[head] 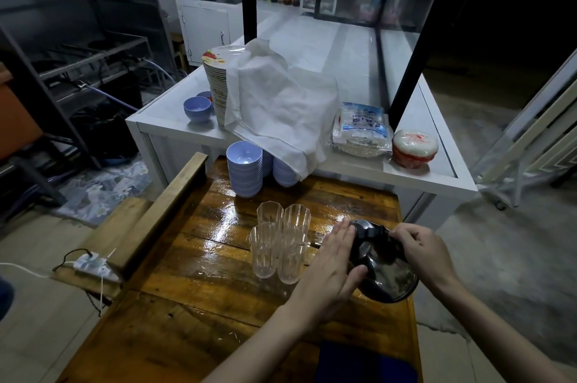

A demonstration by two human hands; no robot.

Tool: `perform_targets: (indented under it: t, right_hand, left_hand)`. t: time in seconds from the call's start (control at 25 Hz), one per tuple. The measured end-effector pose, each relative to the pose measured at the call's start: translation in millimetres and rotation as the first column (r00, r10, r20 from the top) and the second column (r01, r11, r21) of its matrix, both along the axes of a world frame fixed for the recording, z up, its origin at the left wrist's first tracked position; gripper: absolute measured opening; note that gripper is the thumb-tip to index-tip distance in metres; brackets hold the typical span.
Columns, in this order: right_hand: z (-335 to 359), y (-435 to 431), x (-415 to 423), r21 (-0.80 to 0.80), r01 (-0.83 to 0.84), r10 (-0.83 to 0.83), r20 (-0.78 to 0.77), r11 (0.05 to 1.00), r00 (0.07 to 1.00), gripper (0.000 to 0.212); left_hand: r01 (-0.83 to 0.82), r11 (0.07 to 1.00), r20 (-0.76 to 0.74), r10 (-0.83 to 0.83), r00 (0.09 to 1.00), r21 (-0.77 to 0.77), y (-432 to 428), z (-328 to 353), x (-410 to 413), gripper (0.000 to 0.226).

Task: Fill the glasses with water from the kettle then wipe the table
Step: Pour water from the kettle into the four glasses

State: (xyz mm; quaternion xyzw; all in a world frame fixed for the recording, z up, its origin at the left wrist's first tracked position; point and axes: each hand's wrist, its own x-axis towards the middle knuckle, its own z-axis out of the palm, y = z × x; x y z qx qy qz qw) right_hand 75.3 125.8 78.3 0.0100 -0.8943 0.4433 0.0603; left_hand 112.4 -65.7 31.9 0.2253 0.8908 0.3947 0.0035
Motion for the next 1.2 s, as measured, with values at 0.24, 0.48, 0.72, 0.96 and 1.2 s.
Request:
perform_targets:
  t: [0.24,0.48,0.72,0.96,1.2]
  right_hand:
    - [0.8,-2.1,-3.9,0.023,-0.015,0.015,-0.021,1.0,1.0,0.038]
    - [-2.8,-2.7,-5.8,0.047,-0.014,0.015,-0.026,0.999,1.0,0.039]
    - [4.8,-7.0,-3.1,0.061,0.0,0.002,-0.033,0.998,0.999,0.039]
    - [4.9,-4.8,-4.3,0.1,0.025,-0.021,-0.039,0.995,0.999,0.036]
    - [5.8,-4.9,-4.5,0.123,0.029,-0.022,-0.065,0.992,0.998,0.037]
  left_hand:
    - [-0.022,1.0,0.01,0.022,1.0,-0.018,-1.0,1.5,0.7,0.067]
    - [-0.025,1.0,0.013,0.025,1.0,-0.001,-3.0,0.1,-0.2,0.067]
    - [-0.029,0.999,0.008,0.029,1.0,0.024,0.1,-1.8,-1.0,0.067]
    - [-0.035,0.999,-0.014,0.036,0.999,0.041,2.8,-5.6,-1.4,0.067]
    - [-0.032,0.997,-0.012,0.033,0.999,0.064,3.8,-6.1,-1.9,0.066]
